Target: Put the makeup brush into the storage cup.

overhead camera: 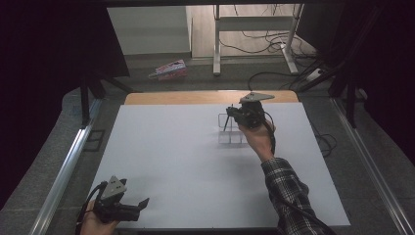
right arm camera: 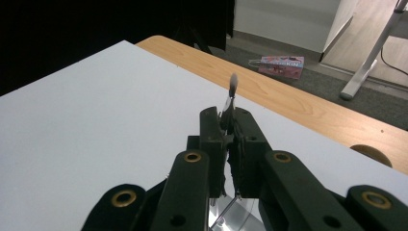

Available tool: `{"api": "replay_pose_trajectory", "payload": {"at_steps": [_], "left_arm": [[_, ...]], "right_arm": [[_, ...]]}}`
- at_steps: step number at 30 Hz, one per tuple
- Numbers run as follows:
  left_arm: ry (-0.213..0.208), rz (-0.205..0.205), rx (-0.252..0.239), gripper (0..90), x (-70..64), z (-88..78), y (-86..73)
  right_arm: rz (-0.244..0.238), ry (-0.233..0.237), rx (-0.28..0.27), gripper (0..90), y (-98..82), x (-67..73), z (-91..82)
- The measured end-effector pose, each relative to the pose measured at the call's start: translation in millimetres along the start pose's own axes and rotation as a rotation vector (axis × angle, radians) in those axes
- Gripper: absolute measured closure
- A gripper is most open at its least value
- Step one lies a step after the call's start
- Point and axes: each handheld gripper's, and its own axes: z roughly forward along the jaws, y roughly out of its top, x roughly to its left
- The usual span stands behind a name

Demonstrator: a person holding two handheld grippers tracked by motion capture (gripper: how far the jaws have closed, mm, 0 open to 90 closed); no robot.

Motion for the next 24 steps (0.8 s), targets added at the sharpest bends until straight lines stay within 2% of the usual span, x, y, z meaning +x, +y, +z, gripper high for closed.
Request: {"api": "replay_pose_trajectory", "payload": {"at_steps": [9, 10, 11, 12, 14, 18, 20, 22, 24], "left_arm": [[0.001, 0.001, 0.001, 0.0, -0.2, 0.2, 0.0], [0.000, 0.000, 0.002, 0.0, -0.2, 0.3, -0.1], [0.001, 0.001, 0.003, 0.0, -0.2, 0.3, -0.1], [0.000, 0.001, 0.003, 0.0, -0.3, 0.4, -0.1], [0.001, 0.004, 0.006, 0.0, -0.1, 0.1, 0.0], [0.001, 0.002, 0.005, 0.0, 0.1, 0.0, -0.2], [0.001, 0.001, 0.004, 0.0, 0.1, 0.0, -0.1], [0.001, 0.002, 0.005, 0.0, 0.0, 0.1, -0.1], [0.001, 0.000, 0.004, 0.0, 0.2, 0.0, 0.0]], "right_arm": [[0.019, 0.012, 0.019, 83.4, -8.4, -0.8, 5.9], [0.020, 0.025, 0.023, 80.3, -8.5, -1.2, 6.2], [0.019, 0.041, 0.028, 73.4, -8.3, -1.8, 7.3], [0.013, 0.027, 0.028, 66.5, -7.9, -1.1, 7.5], [0.000, 0.016, 0.016, 42.0, -6.2, -1.0, 8.5], [0.033, 0.022, 0.003, 9.2, -2.6, -4.3, 9.7], [0.047, 0.000, 0.022, 2.5, -1.7, -4.4, 10.3], [0.014, -0.028, 0.039, 0.0, -1.9, -3.1, 9.7], [0.010, -0.030, 0.041, 0.0, -2.4, -2.4, 8.6]]}}
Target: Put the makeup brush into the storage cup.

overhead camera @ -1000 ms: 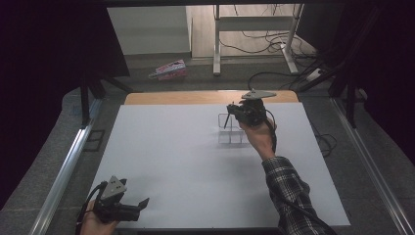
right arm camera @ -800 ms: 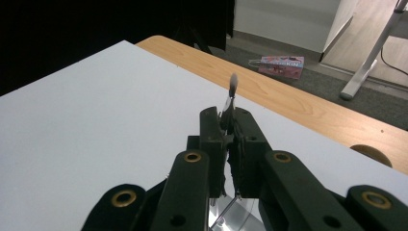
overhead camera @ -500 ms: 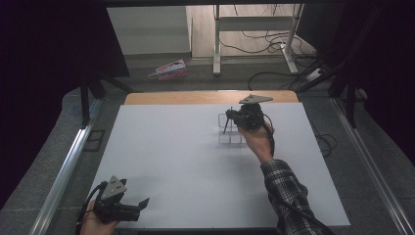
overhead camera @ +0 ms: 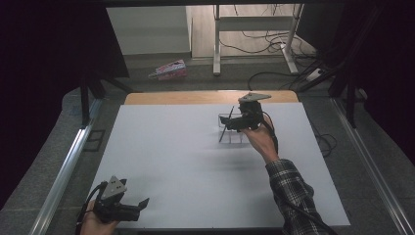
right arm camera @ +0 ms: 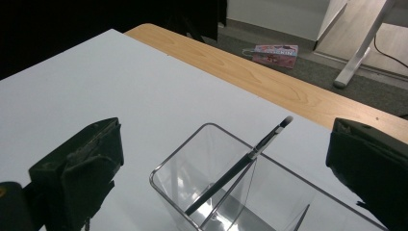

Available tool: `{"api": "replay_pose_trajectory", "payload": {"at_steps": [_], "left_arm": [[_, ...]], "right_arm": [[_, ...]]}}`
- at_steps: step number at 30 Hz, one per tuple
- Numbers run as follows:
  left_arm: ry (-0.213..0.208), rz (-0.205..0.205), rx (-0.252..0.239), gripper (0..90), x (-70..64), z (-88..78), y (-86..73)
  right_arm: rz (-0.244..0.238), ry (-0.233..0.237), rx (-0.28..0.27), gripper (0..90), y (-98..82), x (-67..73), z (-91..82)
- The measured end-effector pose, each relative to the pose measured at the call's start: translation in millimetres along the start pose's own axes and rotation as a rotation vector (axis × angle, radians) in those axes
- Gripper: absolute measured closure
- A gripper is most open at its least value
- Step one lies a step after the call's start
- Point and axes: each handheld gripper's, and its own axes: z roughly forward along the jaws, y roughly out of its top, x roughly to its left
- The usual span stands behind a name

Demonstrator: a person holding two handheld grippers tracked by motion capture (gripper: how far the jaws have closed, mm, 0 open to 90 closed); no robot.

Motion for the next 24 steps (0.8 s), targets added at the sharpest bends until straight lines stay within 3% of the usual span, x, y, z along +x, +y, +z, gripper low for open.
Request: {"api": "replay_pose_trajectory", "payload": {"at_steps": [24], "left_arm": [[-0.004, -0.014, -0.018, 0.0, 0.7, -1.2, -0.1]], "right_arm": [[-0.006, 0.036, 0.015, 0.3, -1.4, 6.5, -8.1]]}}
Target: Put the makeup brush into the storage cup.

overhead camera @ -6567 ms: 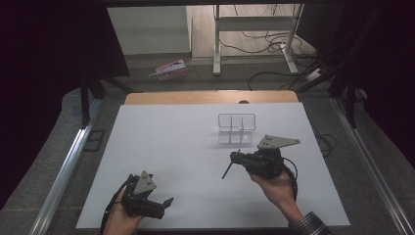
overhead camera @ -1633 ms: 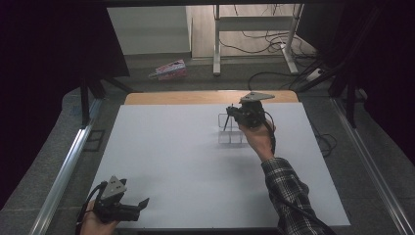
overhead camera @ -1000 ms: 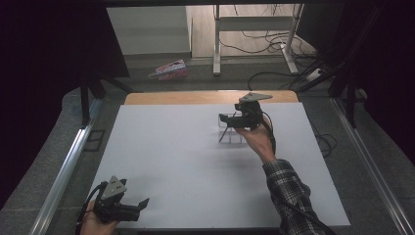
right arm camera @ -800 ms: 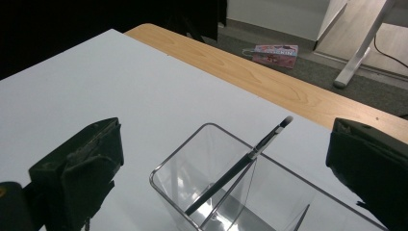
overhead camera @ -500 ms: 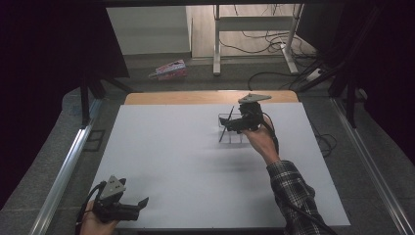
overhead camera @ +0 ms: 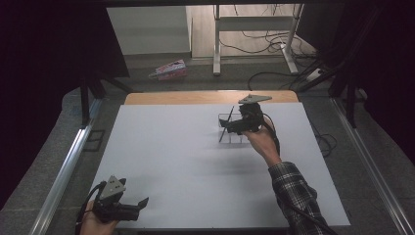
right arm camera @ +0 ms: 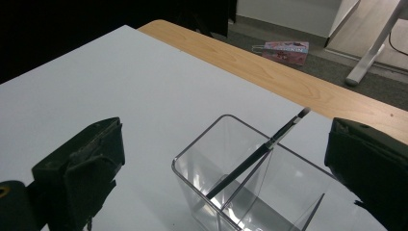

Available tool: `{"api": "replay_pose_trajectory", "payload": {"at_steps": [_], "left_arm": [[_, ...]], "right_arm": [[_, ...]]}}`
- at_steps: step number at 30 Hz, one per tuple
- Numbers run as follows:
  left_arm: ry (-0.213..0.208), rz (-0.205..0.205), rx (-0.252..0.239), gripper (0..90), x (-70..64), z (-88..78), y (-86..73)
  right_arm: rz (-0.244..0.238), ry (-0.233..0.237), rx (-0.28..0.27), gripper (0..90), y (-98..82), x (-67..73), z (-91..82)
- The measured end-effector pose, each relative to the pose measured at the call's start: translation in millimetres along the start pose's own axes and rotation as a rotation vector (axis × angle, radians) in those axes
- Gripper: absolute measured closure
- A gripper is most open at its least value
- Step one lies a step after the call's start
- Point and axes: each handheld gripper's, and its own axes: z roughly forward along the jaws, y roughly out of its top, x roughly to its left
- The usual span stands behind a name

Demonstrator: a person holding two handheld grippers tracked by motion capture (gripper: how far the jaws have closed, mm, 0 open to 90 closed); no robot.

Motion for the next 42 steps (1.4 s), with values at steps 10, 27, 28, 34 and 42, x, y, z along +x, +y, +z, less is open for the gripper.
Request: {"api": "replay_pose_trajectory", "payload": {"at_steps": [10, 27, 28, 34, 42], "left_arm": [[-0.001, -0.006, -0.005, 0.0, 0.5, -0.5, -0.1], [-0.002, -0.010, -0.009, 0.0, 0.7, -0.9, -0.1], [-0.002, -0.010, -0.009, 0.0, 0.8, -0.9, -0.1], [-0.003, -0.011, -0.010, 0.0, 1.1, -1.0, -0.1], [-0.003, -0.012, -0.011, 0.0, 1.3, -1.2, -0.2]], "right_arm": [[-0.006, 0.007, 0.008, 0.5, -1.0, 3.5, -5.6], [-0.010, 0.020, 0.006, 0.9, -4.7, 10.1, -16.3], [-0.014, 0.017, 0.007, 1.0, -5.3, 10.4, -17.0], [-0.023, 0.018, 0.015, 1.1, -10.5, 14.1, -21.1], [-0.032, 0.025, 0.023, 0.9, -18.4, 17.3, -27.6]]}}
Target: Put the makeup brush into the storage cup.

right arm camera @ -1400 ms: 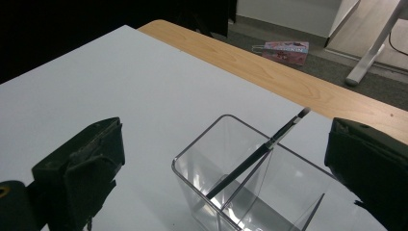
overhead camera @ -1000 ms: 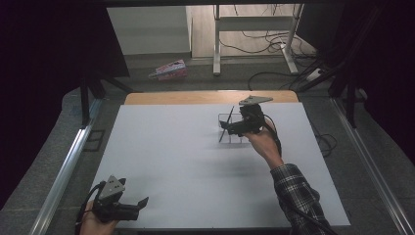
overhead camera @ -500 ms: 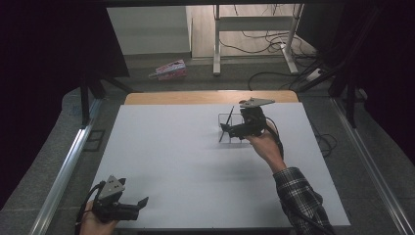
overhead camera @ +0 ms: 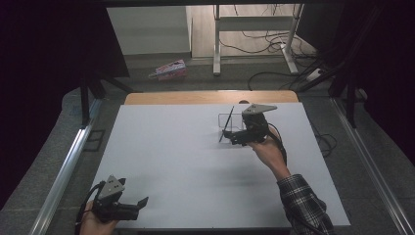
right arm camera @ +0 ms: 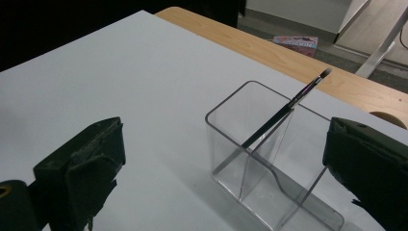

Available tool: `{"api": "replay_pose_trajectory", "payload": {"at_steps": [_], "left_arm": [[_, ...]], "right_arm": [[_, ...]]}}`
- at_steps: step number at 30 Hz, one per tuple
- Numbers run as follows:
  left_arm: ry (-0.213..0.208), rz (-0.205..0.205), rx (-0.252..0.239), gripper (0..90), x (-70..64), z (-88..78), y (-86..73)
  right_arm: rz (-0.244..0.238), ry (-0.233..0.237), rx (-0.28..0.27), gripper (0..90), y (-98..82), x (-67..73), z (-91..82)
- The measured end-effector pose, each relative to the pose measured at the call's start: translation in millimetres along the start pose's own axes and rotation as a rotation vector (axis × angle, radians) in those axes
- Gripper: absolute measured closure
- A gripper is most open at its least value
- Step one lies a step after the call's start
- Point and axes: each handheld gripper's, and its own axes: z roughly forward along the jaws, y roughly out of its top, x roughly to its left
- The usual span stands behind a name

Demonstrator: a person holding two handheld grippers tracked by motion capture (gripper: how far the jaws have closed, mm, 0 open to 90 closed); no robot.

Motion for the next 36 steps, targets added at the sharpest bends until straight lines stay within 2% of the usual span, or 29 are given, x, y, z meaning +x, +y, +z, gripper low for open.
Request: {"api": "replay_pose_trajectory", "payload": {"at_steps": [21, 29, 36], "left_arm": [[-0.003, -0.006, -0.014, 0.0, 1.0, -2.0, -0.4], [-0.006, -0.009, -0.019, 0.0, 1.5, -2.6, -0.6], [-0.008, -0.011, -0.021, 0.0, 1.6, -3.1, -0.7]], "right_arm": [[-0.012, 0.009, 0.044, 0.8, -21.1, 6.2, -10.1], [-0.013, 0.028, 0.054, 0.7, -26.2, 12.4, -14.6], [-0.035, 0.038, 0.054, 0.6, -27.6, 21.0, -21.0]]}}
